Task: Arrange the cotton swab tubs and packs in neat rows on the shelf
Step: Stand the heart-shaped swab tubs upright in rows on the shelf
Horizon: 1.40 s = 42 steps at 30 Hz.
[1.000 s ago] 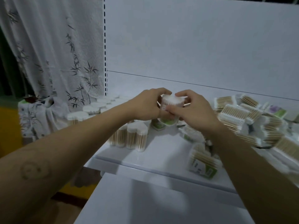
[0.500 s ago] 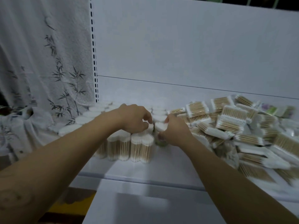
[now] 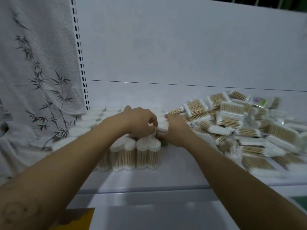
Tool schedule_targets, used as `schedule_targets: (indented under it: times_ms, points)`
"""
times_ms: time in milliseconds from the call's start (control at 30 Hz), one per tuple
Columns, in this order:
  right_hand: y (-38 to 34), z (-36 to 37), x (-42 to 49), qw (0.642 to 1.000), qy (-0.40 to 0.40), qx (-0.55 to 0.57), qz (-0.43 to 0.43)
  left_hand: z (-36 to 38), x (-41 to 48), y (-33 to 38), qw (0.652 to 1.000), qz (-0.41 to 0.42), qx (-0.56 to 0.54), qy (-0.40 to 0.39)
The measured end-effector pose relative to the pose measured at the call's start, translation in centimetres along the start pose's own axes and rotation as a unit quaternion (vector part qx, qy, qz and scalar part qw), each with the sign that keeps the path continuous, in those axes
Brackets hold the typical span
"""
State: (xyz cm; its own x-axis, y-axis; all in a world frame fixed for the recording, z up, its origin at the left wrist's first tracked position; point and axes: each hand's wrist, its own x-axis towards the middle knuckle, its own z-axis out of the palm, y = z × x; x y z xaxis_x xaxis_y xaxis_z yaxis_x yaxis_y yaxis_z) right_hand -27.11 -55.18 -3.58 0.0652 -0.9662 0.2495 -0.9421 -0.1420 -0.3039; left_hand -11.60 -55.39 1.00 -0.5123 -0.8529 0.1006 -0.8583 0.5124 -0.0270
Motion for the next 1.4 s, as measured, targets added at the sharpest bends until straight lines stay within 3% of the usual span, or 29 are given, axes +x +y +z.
schedule_targets:
  times_ms: [133, 300, 533, 767, 900, 1000, 1067, 1167, 1400]
  points:
    - [1.1, -3.7, -0.9, 0.997, 0.049, -0.053, -0.015, -0.4, 0.9, 0.9, 0.999, 0.026, 0.000, 0.040]
    - [3.4, -8.3, -4.5, 0.986, 0.030, -0.156, 0.042, 0.0, 1.4, 3.6, 0.996, 0.064, 0.009, 0.061]
    - [5.7, -6.1, -5.4, 0.957, -0.015, -0.287, 0.036, 2.1, 2.8, 8.5, 0.996, 0.079, 0.031, 0.041]
    - [9.6, -6.9, -2.3, 0.968, 0.079, -0.240, 0.002, 2.6, 3.6, 10.1, 0.994, 0.018, 0.068, 0.086]
    - [11.8, -8.8, -2.3, 0.980, 0.104, -0.166, -0.023, 2.7, 3.1, 12.0, 0.999, 0.011, -0.035, 0.030]
    - [12.7, -8.5, -2.8, 0.983, 0.080, -0.163, -0.043, 2.0, 2.0, 13.7, 0.992, 0.049, -0.118, -0.024]
    - [13.5, -7.4, -3.2, 0.979, 0.058, -0.180, -0.071, 2.0, 0.9, 15.0, 0.988, 0.082, -0.118, -0.049]
    - [14.4, -6.4, -3.6, 0.978, 0.032, -0.176, -0.105, 3.0, 0.1, 16.7, 0.992, 0.101, -0.066, -0.025]
    - [14.5, -8.3, -6.2, 0.987, -0.070, -0.108, -0.099, 4.7, -0.1, 16.5, 0.999, 0.042, -0.021, 0.008]
